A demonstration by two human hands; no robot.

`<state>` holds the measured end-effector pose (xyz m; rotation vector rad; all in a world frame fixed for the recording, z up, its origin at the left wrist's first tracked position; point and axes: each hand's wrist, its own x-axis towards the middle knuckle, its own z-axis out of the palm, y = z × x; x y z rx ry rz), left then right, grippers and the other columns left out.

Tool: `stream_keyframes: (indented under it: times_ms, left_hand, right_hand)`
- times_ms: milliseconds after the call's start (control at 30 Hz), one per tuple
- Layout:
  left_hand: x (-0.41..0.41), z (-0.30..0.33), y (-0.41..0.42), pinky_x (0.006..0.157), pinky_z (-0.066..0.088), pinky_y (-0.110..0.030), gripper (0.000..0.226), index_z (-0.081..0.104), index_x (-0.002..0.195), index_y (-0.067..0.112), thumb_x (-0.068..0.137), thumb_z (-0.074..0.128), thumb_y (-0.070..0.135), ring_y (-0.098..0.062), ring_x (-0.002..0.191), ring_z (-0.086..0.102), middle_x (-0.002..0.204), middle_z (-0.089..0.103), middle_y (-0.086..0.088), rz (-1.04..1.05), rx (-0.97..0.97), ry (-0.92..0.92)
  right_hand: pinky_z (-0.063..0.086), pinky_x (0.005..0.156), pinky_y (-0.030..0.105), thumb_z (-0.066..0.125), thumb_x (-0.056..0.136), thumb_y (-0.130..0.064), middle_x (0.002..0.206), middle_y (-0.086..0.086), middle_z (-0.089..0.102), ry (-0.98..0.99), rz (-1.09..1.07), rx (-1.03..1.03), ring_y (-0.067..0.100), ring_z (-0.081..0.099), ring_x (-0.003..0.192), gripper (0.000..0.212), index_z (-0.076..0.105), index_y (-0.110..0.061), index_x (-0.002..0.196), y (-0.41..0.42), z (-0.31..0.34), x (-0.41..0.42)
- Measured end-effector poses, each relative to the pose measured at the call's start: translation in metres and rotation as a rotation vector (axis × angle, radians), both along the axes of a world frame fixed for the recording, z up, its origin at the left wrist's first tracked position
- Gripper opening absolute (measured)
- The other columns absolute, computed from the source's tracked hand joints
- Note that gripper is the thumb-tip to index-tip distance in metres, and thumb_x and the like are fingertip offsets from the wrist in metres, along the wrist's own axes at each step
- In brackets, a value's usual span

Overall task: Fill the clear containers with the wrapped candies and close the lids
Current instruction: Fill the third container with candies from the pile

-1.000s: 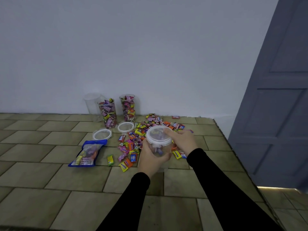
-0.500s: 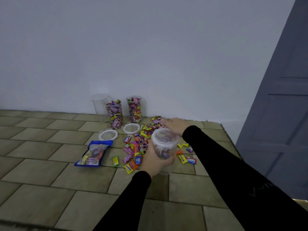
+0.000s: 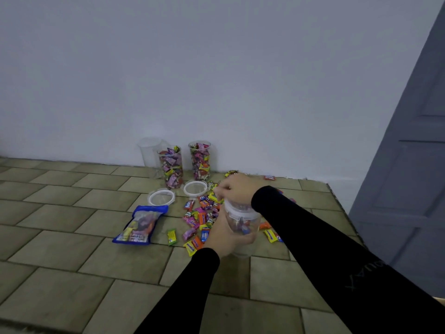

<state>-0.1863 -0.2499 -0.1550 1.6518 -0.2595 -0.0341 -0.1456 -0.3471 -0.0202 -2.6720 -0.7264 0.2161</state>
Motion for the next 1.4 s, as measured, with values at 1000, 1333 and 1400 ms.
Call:
stream_keyframes:
  times_ms: [1000,1333,1400]
  left_hand:
    - [-0.023,0.032,0.000,0.058,0.043,-0.007,0.051,0.054,0.118,0.011,0.073,0.079,0.009,0.007,0.065,0.057,0.080,0.062,0.008,0.063,0.304,0.059]
    - [-0.025,0.039,-0.004,0.094,0.034,-0.020,0.048,0.036,0.139,-0.007,0.094,0.052,-0.005,-0.030,0.132,0.045,0.141,0.047,-0.020,0.118,0.829,0.139]
    - [-0.022,0.029,-0.002,0.094,0.030,-0.017,0.048,0.035,0.140,-0.005,0.096,0.051,0.000,-0.026,0.134,0.042,0.142,0.045,-0.016,0.157,0.862,0.165]
  right_hand:
    - [0.043,0.084,0.035,0.059,0.082,-0.050,0.107,0.006,0.049,-0.424,-0.047,-0.144,0.022,0.046,0.102,0.049,0.053,-0.012,0.112,-0.005,0.007,-0.052]
    - [0.044,0.091,0.050,0.047,0.095,-0.007,0.139,0.031,0.042,-0.361,-0.292,-0.650,0.045,0.043,0.125,0.047,0.036,0.009,0.138,0.038,-0.013,-0.073]
    - [0.038,0.102,0.055,0.039,0.099,-0.003,0.146,0.039,0.024,-0.343,-0.315,-0.674,0.053,0.031,0.133,0.049,0.024,0.014,0.142,0.042,-0.014,-0.072]
